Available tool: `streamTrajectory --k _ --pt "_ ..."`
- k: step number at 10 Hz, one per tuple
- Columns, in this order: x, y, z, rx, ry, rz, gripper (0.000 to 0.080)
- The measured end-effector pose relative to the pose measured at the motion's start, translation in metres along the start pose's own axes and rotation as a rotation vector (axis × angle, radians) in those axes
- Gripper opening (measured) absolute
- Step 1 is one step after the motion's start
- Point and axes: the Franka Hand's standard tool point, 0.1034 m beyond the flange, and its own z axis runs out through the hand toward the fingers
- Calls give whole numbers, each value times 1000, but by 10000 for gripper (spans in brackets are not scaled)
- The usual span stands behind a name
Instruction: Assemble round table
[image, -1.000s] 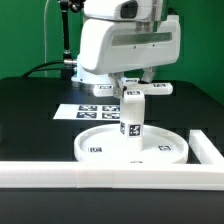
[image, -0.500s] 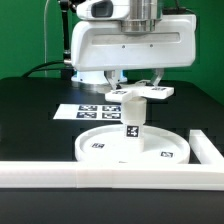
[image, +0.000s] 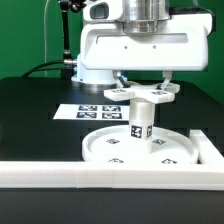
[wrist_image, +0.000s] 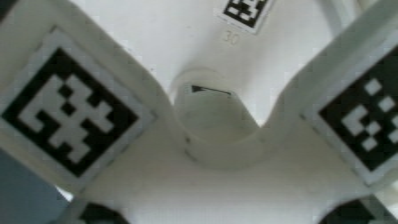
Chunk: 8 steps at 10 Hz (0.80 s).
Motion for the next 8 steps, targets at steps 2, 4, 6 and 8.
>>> streamTrajectory --k 2,4,6,8 --pt "0 0 1 11 -2 212 465" --pt "0 0 0 18 -2 375 465" --pt "0 1 0 21 -7 489 465" --pt "0 1 1 25 -12 561 465"
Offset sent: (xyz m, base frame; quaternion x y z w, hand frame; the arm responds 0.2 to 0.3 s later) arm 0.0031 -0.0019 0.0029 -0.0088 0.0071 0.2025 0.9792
